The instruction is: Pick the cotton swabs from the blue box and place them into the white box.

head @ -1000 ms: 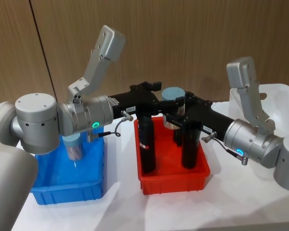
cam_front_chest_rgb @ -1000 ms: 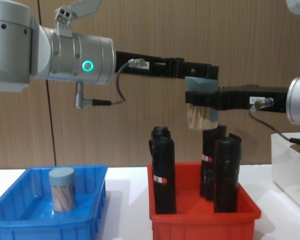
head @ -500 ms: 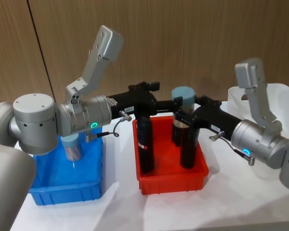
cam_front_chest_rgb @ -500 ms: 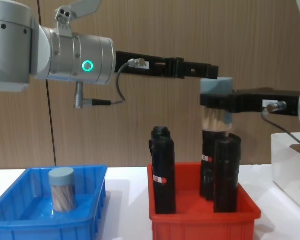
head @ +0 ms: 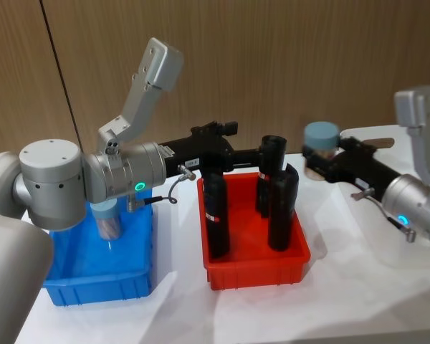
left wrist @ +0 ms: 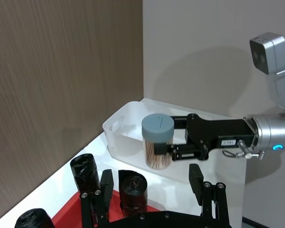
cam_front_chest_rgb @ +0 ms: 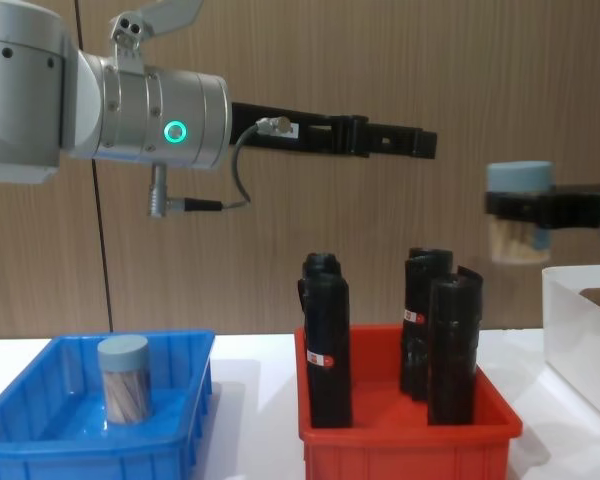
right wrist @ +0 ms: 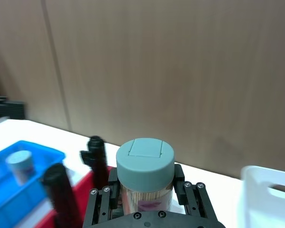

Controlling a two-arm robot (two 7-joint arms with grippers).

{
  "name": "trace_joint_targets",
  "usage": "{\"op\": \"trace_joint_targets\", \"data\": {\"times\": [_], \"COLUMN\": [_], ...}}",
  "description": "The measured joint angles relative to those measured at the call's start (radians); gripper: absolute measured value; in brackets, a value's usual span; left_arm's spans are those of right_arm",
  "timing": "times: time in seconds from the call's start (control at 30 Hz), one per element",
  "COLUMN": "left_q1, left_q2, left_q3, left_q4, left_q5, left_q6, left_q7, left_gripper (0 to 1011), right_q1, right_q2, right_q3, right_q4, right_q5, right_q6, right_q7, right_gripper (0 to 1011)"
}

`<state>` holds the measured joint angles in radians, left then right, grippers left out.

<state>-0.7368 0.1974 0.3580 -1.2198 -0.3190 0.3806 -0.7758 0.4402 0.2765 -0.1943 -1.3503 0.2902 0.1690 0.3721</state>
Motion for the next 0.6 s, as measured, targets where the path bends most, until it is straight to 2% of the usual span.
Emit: {"op": "trace_joint_targets", "data": {"times": [0.6], "left_q1": [0.0], "left_q2": [0.0], "left_q3": [0.0], "left_q4": [0.0], "left_q5": [0.0], "left_q6": [0.0], "left_q7": [0.0], "left_gripper": [1004], "right_q1": [0.024], "right_q2": [0.054], "right_q3": [0.076], "right_q4": [0.105], "right_q5": [-0.001], "right_q6": [-0.016], "right_q7": [-0.11], "right_gripper": [671]}}
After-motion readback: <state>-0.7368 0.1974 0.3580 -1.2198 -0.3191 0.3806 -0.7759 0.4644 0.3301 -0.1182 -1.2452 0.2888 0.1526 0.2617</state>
